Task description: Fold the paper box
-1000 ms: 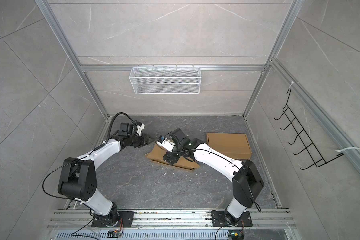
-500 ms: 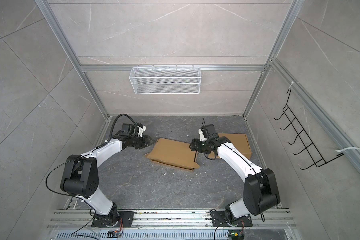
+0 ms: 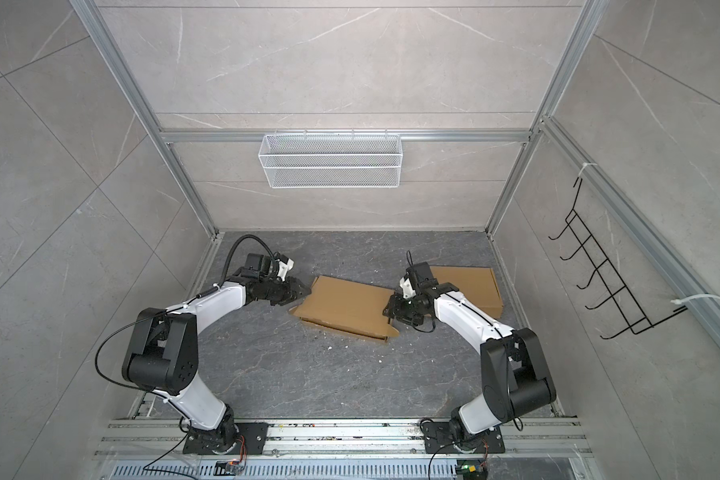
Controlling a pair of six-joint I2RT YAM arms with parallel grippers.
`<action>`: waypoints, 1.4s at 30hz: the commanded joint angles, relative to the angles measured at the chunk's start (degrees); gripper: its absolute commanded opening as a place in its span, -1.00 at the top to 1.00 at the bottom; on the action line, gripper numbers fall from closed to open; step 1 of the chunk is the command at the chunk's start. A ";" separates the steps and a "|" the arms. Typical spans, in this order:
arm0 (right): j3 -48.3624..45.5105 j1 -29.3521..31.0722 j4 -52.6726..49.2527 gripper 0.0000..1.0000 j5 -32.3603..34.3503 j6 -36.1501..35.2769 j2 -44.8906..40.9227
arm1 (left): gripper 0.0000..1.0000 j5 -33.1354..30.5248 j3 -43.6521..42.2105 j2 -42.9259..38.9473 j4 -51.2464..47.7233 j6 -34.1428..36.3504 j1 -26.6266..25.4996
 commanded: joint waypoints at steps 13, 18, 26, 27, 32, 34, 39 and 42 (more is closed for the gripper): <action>-2.86 0.01 3.51 0.09 0.48 -1.50 3.97 | 0.16 -2.61 -3.42 0.12 -2.23 0.84 -1.09; -3.02 -0.01 3.49 0.10 2.54 -2.45 5.40 | 0.24 -5.00 -4.48 0.55 -3.85 1.37 -1.39; -3.87 0.02 4.88 0.11 3.90 -3.78 7.94 | 0.37 -6.33 -4.09 2.59 -4.41 0.80 -2.22; -3.95 0.02 5.11 0.11 3.70 -3.99 7.83 | 0.38 -6.07 -4.00 2.44 -4.55 0.80 -2.28; -2.57 -0.59 4.87 -0.09 0.62 -5.81 5.22 | 0.40 -4.09 -3.56 -0.78 -5.51 0.72 -2.24; -1.22 -1.49 4.30 -0.22 -2.29 -6.35 4.77 | 0.35 -3.16 -3.51 -2.24 -5.27 0.05 -2.10; 2.96 -3.44 1.66 -0.39 -4.09 -7.50 8.18 | 0.02 -0.65 -3.86 -3.39 -0.11 -2.85 0.35; 3.33 -3.47 3.96 -0.42 -5.75 -5.91 9.72 | -0.13 -0.53 -2.80 -2.33 4.40 -3.13 0.97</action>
